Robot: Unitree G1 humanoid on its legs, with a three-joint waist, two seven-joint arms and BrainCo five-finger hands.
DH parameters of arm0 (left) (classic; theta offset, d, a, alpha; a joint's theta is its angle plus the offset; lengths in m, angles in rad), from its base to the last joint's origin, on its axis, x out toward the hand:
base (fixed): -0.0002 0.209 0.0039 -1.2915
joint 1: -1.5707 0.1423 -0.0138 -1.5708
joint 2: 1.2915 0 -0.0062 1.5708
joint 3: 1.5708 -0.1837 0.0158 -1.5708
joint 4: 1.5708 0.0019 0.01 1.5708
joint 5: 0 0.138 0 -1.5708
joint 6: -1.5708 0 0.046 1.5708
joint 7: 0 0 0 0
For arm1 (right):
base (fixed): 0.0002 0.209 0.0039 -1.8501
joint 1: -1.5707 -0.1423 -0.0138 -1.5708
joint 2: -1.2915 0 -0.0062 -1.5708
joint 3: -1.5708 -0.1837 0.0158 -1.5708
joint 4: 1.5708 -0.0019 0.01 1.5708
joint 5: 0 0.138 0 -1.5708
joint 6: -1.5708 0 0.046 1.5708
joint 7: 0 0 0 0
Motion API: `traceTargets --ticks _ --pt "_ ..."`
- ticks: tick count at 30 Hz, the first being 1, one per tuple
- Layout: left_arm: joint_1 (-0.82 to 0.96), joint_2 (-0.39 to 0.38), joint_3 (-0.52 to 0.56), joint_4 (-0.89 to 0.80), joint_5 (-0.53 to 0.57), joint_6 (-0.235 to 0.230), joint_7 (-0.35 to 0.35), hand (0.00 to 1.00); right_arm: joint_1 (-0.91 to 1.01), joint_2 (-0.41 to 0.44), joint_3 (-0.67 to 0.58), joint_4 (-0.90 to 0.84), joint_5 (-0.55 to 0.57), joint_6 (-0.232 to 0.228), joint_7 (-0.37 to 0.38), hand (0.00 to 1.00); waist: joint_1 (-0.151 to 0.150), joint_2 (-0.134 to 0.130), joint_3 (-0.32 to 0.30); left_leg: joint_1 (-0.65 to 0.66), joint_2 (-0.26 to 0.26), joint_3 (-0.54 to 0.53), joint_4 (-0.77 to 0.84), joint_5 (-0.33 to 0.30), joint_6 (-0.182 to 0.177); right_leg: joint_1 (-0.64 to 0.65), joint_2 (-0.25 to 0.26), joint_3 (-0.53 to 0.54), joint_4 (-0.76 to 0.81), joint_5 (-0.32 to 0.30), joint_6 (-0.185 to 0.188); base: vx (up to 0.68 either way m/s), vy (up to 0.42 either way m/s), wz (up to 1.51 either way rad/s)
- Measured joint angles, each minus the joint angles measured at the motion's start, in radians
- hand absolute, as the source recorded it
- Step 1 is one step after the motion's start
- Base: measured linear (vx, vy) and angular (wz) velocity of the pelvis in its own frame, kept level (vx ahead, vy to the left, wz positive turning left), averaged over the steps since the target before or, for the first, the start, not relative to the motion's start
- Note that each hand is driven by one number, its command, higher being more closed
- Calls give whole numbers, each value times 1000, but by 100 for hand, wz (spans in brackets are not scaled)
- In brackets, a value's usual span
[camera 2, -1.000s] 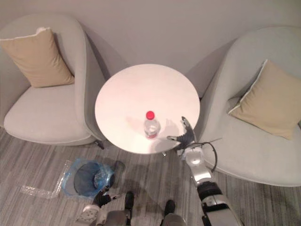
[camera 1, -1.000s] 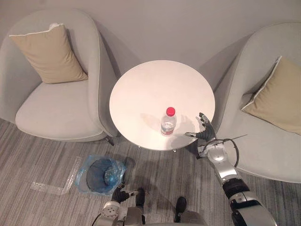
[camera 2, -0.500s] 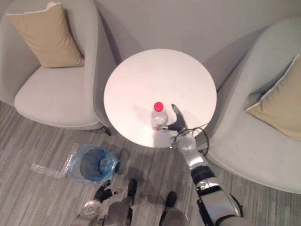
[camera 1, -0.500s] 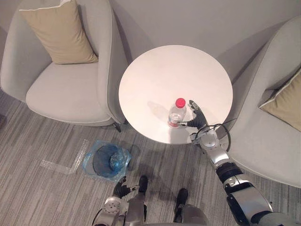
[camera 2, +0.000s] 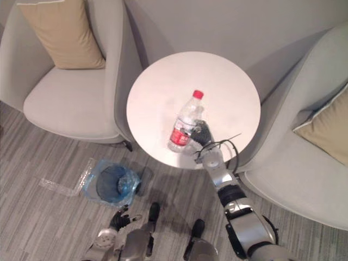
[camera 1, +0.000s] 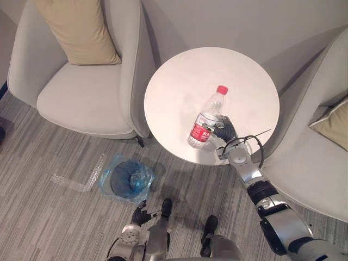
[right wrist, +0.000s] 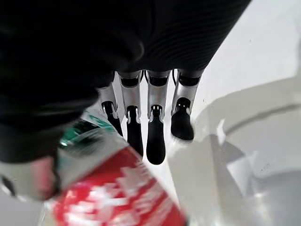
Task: Gather rubbish on tea table into small bin, then transfer packed bag to large trash can.
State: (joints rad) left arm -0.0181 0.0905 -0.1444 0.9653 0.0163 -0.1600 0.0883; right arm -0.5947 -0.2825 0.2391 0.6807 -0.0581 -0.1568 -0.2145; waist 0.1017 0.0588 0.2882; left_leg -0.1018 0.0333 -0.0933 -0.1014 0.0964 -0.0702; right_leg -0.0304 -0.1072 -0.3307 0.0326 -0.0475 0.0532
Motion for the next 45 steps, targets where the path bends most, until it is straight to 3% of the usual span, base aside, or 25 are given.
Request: traceTargets --ticks 9,17,21,24,26,27,28,29,31,35,37,39,40,42,43,44,45 --pt "1 0 0 6 22 20 -6 0 260 4 -42 -306 -5 -1 30 100 -32 -3 -3 40 -6 9 0 -1 0 31 -12 25 17 -12 18 -9 3 -2" --pt "3 13 -1 50 42 40 -12 0 528 69 -81 -518 -39 -4 59 100 -68 -38 -55 89 3 122 1 -18 7 2 -9 154 49 -14 24 -44 16 -43" --pt "2 16 -29 52 42 42 -15 0 591 93 -97 -576 -63 -4 60 100 -99 -49 -61 83 -9 138 48 -42 12 -58 -38 182 200 -75 37 -48 -5 -12" --pt "8 13 -29 54 42 43 -14 0 635 119 -122 -630 -90 -4 59 100 -99 -47 -90 41 3 136 86 -58 15 -60 -30 201 192 -80 53 -57 3 13" --pt "14 22 -26 59 42 45 -14 0 648 145 -118 -652 -100 -10 58 100 -101 -72 -105 24 2 116 109 -49 7 -87 -30 270 345 -164 60 29 -52 42" --pt "14 34 -26 54 41 45 -13 0 645 161 -117 -652 -101 -14 58 100 -94 -95 -122 -6 -5 110 138 -52 2 -86 -30 288 316 -177 54 12 -122 31" --pt "11 35 -17 54 41 47 -13 0 636 164 -116 -652 -102 -14 58 100 -83 -96 -130 -30 0 110 155 -53 1 -82 -22 285 276 -177 42 -61 -127 12" --pt "11 18 2 49 41 49 -12 0 616 162 -116 -650 -101 -14 57 100 -66 -69 -132 -58 26 108 174 -50 -3 -66 6 272 211 -135 20 -100 -119 2" --pt "11 6 3 42 39 48 -11 0 600 156 -116 -640 -100 -14 50 100 -60 -42 -123 -76 53 91 191 -43 -14 -31 36 252 135 -88 4 -99 -67 12" --pt "14 -8 0 40 36 48 -8 0 603 151 -117 -610 -99 -17 37 100 -58 -2 -100 -79 79 58 191 -8 -42 -20 77 221 151 -80 -19 -147 -93 27" --pt "22 -10 -6 33 40 48 -7 0 615 154 -123 -613 -98 -16 30 100 -67 9 -101 -100 77 78 143 43 -34 -61 54 150 170 -89 -60 -274 -37 57" --pt "12 -10 -15 31 42 55 -13 0 618 152 -155 -603 -97 -13 23 100 -91 3 -100 -147 54 182 285 -22 57 -74 8 101 171 -74 -60 -195 38 85" --pt "15 -7 -14 26 42 57 -12 0 621 147 -170 -596 -95 -13 15 100 -98 -6 -96 -148 53 262 402 -89 77 -75 -24 73 160 -52 -48 -133 1 86" --pt "21 -11 -25 25 49 59 -12 0 637 141 -192 -596 -95 -13 13 100 -106 3 -103 -114 109 394 505 -190 54 -73 -54 17 126 -15 -38 -128 62 82" --pt "21 -11 -32 24 55 59 -11 0 640 142 -196 -596 -95 -12 12 100 -108 5 -105 -101 122 418 504 -204 48 -73 -59 6 120 -7 -34 -124 197 103" --pt "22 -16 -43 16 72 59 -12 0 641 142 -200 -596 -94 -11 7 100 -116 10 -108 -63 145 468 454 -233 10 -74 -73 -39 100 12 -12 -84 195 91" --pt "22 -19 -46 13 80 59 -12 0 641 142 -201 -596 -93 -11 7 100 -117 23 -114 -45 144 469 404 -239 -6 -74 -71 -54 95 20 2 -92 256 109"
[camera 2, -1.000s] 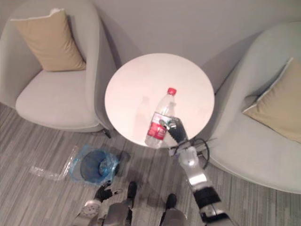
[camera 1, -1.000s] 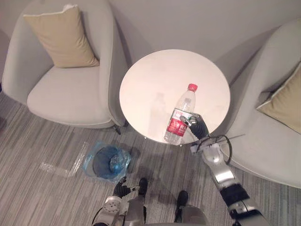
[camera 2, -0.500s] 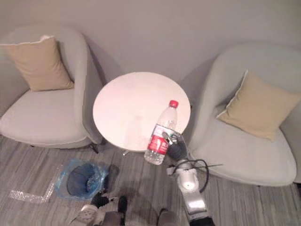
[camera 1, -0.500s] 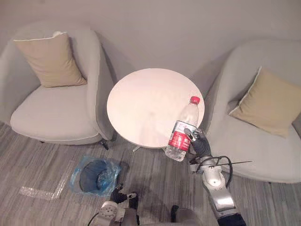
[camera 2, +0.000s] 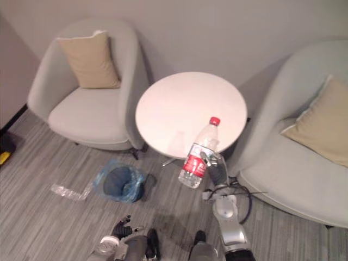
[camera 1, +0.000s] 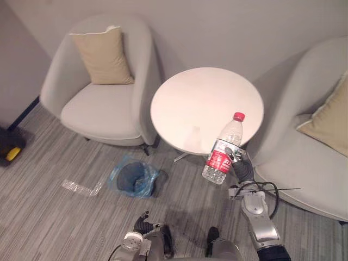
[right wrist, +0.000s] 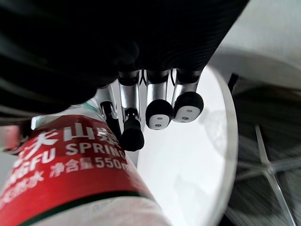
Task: Gather rubbish on tea table into small bin, then transfer packed bag to large trash can.
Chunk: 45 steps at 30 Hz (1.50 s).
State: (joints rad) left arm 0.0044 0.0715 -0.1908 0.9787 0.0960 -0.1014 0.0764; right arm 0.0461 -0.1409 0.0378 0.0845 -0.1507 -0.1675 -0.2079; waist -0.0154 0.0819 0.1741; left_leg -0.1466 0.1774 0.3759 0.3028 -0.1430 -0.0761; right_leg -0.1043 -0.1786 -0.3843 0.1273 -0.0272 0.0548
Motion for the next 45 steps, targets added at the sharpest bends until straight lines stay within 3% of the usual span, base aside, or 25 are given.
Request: traceTargets --ticks 2,4,9,14,16,17,18,19,20,21,23,24,25,26,28,31,34,38,39,40,42,45 --pt "6 16 -2 1 9 1 0 0 3 39 -9 4 2 11 2 100 11 -40 -2 22 -58 -12 -115 18 13 28 -13 -21 -65 42 34 -62 214 75" --pt "13 32 -5 2 20 1 0 0 1 60 -3 4 1 11 4 100 14 -60 -11 45 -103 -35 -159 40 34 67 -31 -17 -108 60 50 -34 145 52" --pt "18 46 -2 11 19 1 7 0 0 62 5 9 -3 11 10 100 21 -55 -27 60 -163 -66 -225 61 66 77 -69 -19 -117 63 63 -25 130 27" --pt "18 55 7 9 17 -1 8 0 0 62 15 60 -6 18 9 100 22 -79 -18 53 -184 -90 -164 -10 72 43 -132 -18 62 -47 86 57 44 16" --pt "19 57 4 10 16 0 11 0 2 59 14 63 -7 20 9 100 9 -86 -22 47 -189 -145 -116 -46 70 5 -151 55 215 -66 57 156 38 42" --pt "21 56 4 10 16 -1 11 0 4 57 14 63 -7 20 9 100 6 -85 -22 50 -192 -158 -116 -46 74 -11 -149 83 254 -64 33 221 76 72" --pt "25 55 5 9 9 1 14 0 7 39 12 66 -7 20 10 100 -2 -82 -20 74 -182 -207 -122 -42 82 -78 -127 160 392 -86 -37 234 18 84" --pt "23 56 8 6 2 1 18 0 10 42 14 68 -7 20 11 100 -10 -76 -17 83 -161 -247 -124 -37 83 -92 -66 198 395 -143 -5 243 -39 89" --pt "21 59 9 8 -2 1 20 0 10 43 17 68 -7 19 12 100 -10 -76 -17 87 -150 -259 -126 -37 82 -98 -29 209 375 -160 -3 222 -127 90" --pt "17 61 10 17 -2 1 24 0 8 41 18 72 -7 16 14 100 -10 -72 -13 101 -136 -298 -139 -34 78 -114 52 232 318 -172 -11 181 -116 66" --pt "21 59 10 29 -2 0 25 0 10 35 12 95 -6 13 15 100 -19 -72 -12 132 -138 -347 -160 -27 66 -126 118 248 203 -146 -14 266 -163 105" --pt "22 59 11 36 -2 0 22 0 21 30 11 97 -6 13 16 100 -26 -90 -15 149 -163 -367 -159 -29 57 -116 121 280 109 -57 -18 297 -198 117" --pt "20 56 17 41 -1 0 20 0 21 24 9 97 -6 13 17 100 -32 -92 -10 159 -170 -376 -156 -37 44 -113 118 279 117 -30 -48 309 -177 80" --pt "20 27 29 46 -1 -2 19 0 19 13 3 97 -7 16 21 100 -25 -50 -12 161 -148 -386 -154 -40 31 -96 128 261 112 -24 -46 217 -98 37" --pt "21 6 52 54 1 -1 15 0 13 4 -1 93 -5 16 32 100 -23 -11 -9 161 -117 -369 -153 -52 7 -73 153 239 83 -25 -48 266 -105 20" --pt "19 6 54 52 13 -2 5 0 49 23 -31 86 -3 16 37 100 -27 -27 0 118 -99 -314 0 -63 -25 8 155 221 34 -39 -62 141 -44 41" --pt "8 12 55 37 21 -2 6 0 64 13 -30 71 -2 16 38 100 -17 -38 7 27 -69 -212 216 -74 -22 65 143 213 -12 -44 -65 74 9 18" --pt "10 9 52 33 31 -2 5 0 53 13 -30 66 -3 16 38 100 -15 -25 6 25 -16 -185 90 -97 -4 71 139 225 -20 -41 -59 37 117 -6" --pt "10 9 44 33 40 -3 5 0 52 11 -27 66 -6 16 36 100 -15 -18 5 29 -11 -207 -12 -34 -13 65 137 232 -19 -38 -43 18 201 -19" --pt "7 9 39 34 41 -2 3 0 46 3 -23 75 -10 17 33 100 -14 -17 9 46 -15 -223 -47 -10 -49 65 134 249 -19 -37 -26 19 208 -22" --pt "0 26 12 32 43 -2 3 0 43 1 3 88 -44 19 34 100 -6 -32 9 60 -55 -192 -80 2 -33 57 102 279 -33 -23 4 12 224 -24" --pt "-8 38 0 31 60 -2 3 0 6 -21 63 106 -91 18 38 100 -1 -27 13 50 -86 -154 -88 5 -24 21 71 314 -27 -13 28 -21 150 -28"
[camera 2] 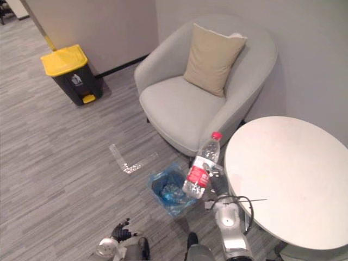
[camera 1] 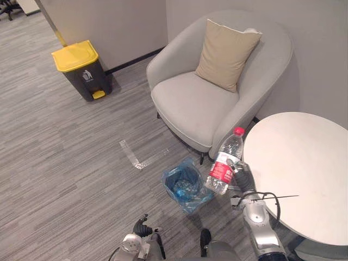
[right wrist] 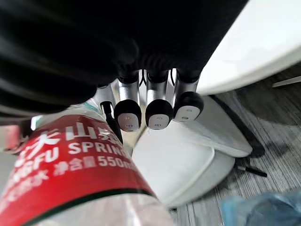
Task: Gather rubbish on tea table into small bin, then transfer packed bag to large trash can.
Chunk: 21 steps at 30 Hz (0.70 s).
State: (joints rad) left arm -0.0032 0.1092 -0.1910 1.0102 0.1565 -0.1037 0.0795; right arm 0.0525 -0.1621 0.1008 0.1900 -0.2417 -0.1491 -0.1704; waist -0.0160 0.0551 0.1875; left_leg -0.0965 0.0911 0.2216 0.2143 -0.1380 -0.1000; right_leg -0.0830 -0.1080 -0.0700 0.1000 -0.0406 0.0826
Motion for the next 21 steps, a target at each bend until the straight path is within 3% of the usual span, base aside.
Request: traceTargets --ticks 2,5,10,14,15,21 --pt "-17 21 -4 0 0 0 4 0 -87 -11 49 73 -32 0 0 100 1 4 21 -43 -7 21 16 -1 14 -60 -7 25 21 9 10 -92 101 -31" --pt "-104 37 -3 -6 -3 0 12 0 -258 -67 119 194 -72 2 -4 100 7 15 102 -173 4 21 108 -13 41 -181 -7 29 85 19 7 -124 33 -6" --pt "-222 46 19 -41 -56 -20 55 0 -462 -143 139 297 -94 15 -42 100 16 16 201 -367 15 1 224 -17 53 -367 -12 27 199 19 7 -174 21 8" --pt "-320 54 57 -55 -104 -21 79 0 -583 -185 136 318 -112 40 -87 100 23 14 245 -522 25 -15 300 -11 63 -519 -15 22 289 16 3 -185 -4 12" --pt "-359 50 84 -83 -122 -21 96 0 -633 -193 134 308 -112 49 -112 100 27 14 252 -614 35 -19 340 -15 74 -608 -17 14 331 13 -2 -199 -29 9" --pt "-470 18 151 -195 -160 -27 118 0 -772 -193 104 274 -114 73 -201 100 31 12 270 -850 67 -21 404 10 82 -834 -35 -31 435 5 -27 -135 -40 24"
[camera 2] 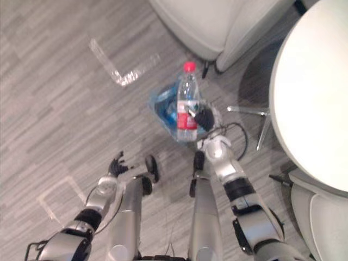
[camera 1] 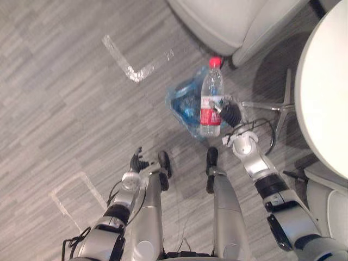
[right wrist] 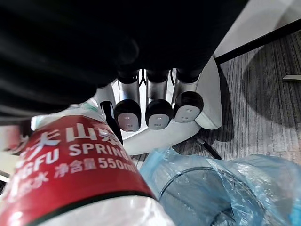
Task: Gather rubbish on tea table into small bin, then transfer packed bag to large trash can.
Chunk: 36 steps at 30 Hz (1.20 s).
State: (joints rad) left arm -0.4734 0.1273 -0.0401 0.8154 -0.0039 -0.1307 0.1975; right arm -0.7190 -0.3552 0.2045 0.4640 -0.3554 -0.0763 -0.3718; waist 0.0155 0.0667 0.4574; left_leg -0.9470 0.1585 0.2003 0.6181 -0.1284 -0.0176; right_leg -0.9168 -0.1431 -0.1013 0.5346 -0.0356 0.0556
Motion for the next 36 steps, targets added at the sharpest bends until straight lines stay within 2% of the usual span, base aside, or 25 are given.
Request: traceTargets --ticks 2,4,6,12,13,28,36 --pt "-21 -10 21 -39 -3 -9 10 0 -48 -1 -7 -7 -1 11 -28 100 1 -2 2 -64 10 6 11 16 3 -66 -12 -16 39 -10 -9 -43 -39 35" --pt "-31 -15 23 -86 -21 -12 23 0 -108 -1 -14 -7 -25 24 -57 100 19 -8 11 -126 20 4 38 27 5 -133 -15 -24 85 -25 -21 -8 -33 12" --pt "-31 -21 24 -103 -29 -13 36 0 -138 -1 -16 -6 -38 37 -72 100 29 -8 12 -158 22 -2 50 28 5 -165 -17 -30 106 -34 -24 6 -23 9" --pt "-30 -30 20 -119 -52 -15 40 0 -220 1 -19 77 -38 56 -83 100 35 -8 12 -201 21 -3 45 44 5 -202 -44 -66 142 -61 -31 24 -17 22" --pt "-30 -33 19 -120 -62 -17 41 0 -222 2 -28 83 -38 59 -84 0 37 -8 12 -202 21 -1 39 45 4 -202 -48 -70 143 -63 -31 24 -4 14" --pt "-26 -55 -21 -136 -79 -24 61 0 -231 79 -80 186 -38 76 -122 0 34 -9 10 -190 5 7 -14 84 6 -201 -68 -86 138 -63 -32 8 -9 6" --pt "-26 -63 -21 -135 -79 -24 61 0 -197 78 -82 190 -85 82 -131 0 32 -9 9 -184 8 10 -12 85 7 -196 -67 -86 139 -62 -33 -2 -4 0"
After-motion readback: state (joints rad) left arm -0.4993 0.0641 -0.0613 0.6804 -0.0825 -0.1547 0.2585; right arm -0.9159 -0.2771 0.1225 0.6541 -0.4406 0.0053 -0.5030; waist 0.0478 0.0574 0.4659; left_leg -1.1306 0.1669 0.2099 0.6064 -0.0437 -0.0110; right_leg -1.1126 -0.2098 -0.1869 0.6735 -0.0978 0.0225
